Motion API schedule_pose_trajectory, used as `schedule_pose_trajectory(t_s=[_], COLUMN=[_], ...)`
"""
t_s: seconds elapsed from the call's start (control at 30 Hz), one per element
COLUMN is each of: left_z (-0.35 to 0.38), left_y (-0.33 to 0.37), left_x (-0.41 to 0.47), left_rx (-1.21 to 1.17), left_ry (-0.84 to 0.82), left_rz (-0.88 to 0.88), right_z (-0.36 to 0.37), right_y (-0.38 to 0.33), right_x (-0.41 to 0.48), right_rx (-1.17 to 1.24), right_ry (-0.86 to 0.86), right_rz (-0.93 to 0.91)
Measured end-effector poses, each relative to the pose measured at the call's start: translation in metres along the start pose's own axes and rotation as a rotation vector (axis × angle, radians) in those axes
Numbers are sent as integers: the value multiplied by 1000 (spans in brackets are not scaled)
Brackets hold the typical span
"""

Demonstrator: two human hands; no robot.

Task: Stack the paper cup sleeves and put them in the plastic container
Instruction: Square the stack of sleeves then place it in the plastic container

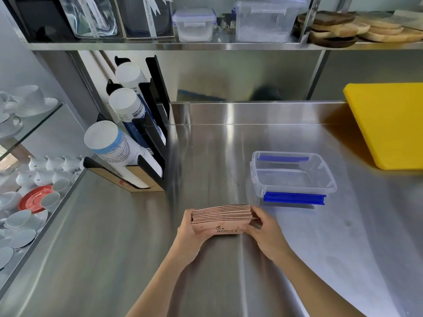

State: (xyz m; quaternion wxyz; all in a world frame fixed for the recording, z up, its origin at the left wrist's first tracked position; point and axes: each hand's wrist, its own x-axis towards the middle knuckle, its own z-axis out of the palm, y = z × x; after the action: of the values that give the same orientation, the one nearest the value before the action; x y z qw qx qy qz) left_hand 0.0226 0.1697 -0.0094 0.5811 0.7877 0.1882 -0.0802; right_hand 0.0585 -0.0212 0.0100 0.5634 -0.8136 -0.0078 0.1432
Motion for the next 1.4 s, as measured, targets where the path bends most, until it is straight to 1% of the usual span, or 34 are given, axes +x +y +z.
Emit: schedule_pose_trajectory(t_s=[0.1,0.2,0.27,0.33,0.37,0.4,0.47,0.53,0.6,0.7,0.8,0.93,1.03,1.17,1.2,1.27,1.33,1.37,1.4], left_z=[5,9,13,18,22,26,34,41,44,42,40,40,40,39,36,28,15,9,4], left_y=[-3,-2,1,5,6,9,15,21,25,22,19,22,25,17,14,8,2,-2,-5], left_x=[-3,-6,-5,-6,-6,-6,-6,-9,-12,-10,-6,-3,-3,1,1,0,-3,-4,-4], left_rx=[-126,-235,-355,-477,-519,-526,-502,-543,-571,-555,-546,-579,-585,-567,-536,-468,-287,-150,7], left_ry=[-17,-76,-95,-73,-46,-2,106,199,267,316,312,295,294,243,200,43,-120,-161,-168], left_rz=[114,154,124,67,33,6,-18,3,42,101,76,62,49,32,39,81,137,154,174], right_z=[3,9,15,23,27,30,36,39,40,39,42,43,41,43,44,45,45,45,44], right_y=[6,11,12,8,5,3,-1,-2,-3,-2,2,-2,-1,7,7,8,8,8,7], right_x=[-7,-10,-12,-15,-14,-12,-6,-1,1,1,2,3,2,4,5,6,7,7,6], right_rx=[-64,-17,137,381,488,538,504,491,501,471,409,477,487,466,460,440,407,386,366], right_ry=[-1,-26,-21,-4,24,75,216,348,406,407,376,408,401,385,392,407,401,391,382], right_rz=[-15,-19,-2,33,57,91,141,141,128,87,77,94,84,92,96,97,97,97,94])
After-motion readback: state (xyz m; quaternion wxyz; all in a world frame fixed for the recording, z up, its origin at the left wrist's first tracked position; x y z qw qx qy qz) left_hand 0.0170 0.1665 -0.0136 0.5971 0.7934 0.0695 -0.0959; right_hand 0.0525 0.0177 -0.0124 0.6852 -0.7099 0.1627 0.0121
